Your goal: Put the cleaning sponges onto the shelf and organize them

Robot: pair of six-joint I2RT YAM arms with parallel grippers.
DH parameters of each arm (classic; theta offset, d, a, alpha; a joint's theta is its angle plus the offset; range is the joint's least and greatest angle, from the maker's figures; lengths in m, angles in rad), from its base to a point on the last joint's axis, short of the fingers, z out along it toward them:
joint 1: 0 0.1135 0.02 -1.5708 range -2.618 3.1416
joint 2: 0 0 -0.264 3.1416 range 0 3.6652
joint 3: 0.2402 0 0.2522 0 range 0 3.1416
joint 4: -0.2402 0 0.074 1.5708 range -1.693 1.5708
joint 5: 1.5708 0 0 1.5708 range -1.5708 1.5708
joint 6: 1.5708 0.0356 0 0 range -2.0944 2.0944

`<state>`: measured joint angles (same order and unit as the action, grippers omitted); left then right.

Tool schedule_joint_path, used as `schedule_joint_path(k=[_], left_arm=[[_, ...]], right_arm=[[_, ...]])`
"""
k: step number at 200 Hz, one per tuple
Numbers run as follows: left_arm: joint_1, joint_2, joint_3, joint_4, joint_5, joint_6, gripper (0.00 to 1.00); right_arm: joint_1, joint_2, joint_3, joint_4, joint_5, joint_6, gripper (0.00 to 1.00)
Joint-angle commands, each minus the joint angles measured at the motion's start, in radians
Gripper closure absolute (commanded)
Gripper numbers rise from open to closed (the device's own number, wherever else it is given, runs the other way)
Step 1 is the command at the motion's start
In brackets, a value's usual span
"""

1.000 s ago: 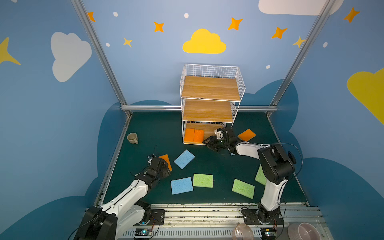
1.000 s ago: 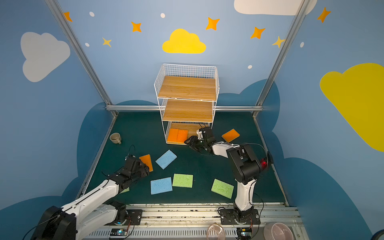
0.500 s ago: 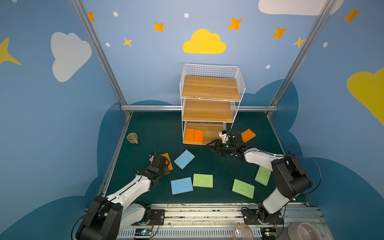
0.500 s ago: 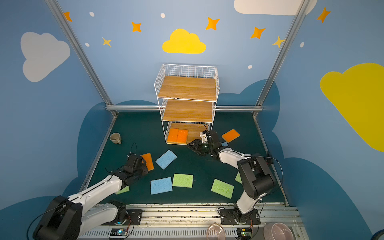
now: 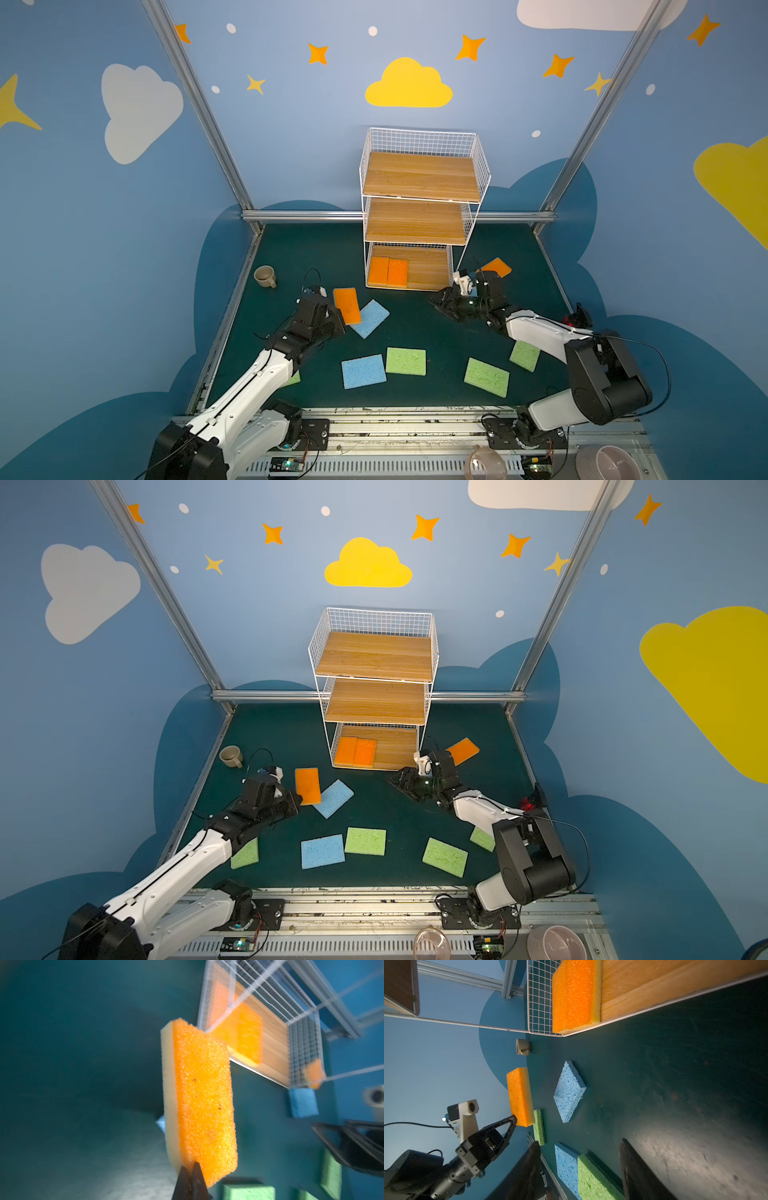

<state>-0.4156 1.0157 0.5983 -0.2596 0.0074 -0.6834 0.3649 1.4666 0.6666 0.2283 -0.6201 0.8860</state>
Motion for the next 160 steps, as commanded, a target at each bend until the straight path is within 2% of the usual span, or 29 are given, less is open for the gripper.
schedule_joint_path(k=[1,75,132,141,147,152,160], left_arm=[[-0.084,0.079,0.056,0.031,0.077,0.019,0.97],[-0.282,0.491,0.219,0.316,0.076,-0.066,0.97],[-0.331,0.727,0.283,0.492,0.058,-0.169,0.97],[-0.334,0.747,0.285,0.505,0.054,-0.175,0.93],[-0.334,0.756,0.286,0.513,0.052,-0.177,0.86],[-0.336,0.762,0.286,0.52,0.052,-0.177,0.77],[-0.336,0.769,0.285,0.527,0.052,-0.178,0.58]], right_arm=[[-0.038,-0.056,-0.05,0.008,-0.049,0.001,0.4],[-0.176,-0.191,-0.148,-0.111,-0.107,-0.056,0.45],[-0.233,-0.261,-0.176,-0.223,-0.117,-0.125,0.45],[-0.234,-0.262,-0.177,-0.233,-0.115,-0.132,0.45],[-0.234,-0.259,-0.178,-0.235,-0.116,-0.134,0.46],[-0.235,-0.258,-0.179,-0.236,-0.115,-0.136,0.46],[-0.233,-0.25,-0.181,-0.232,-0.117,-0.135,0.47]])
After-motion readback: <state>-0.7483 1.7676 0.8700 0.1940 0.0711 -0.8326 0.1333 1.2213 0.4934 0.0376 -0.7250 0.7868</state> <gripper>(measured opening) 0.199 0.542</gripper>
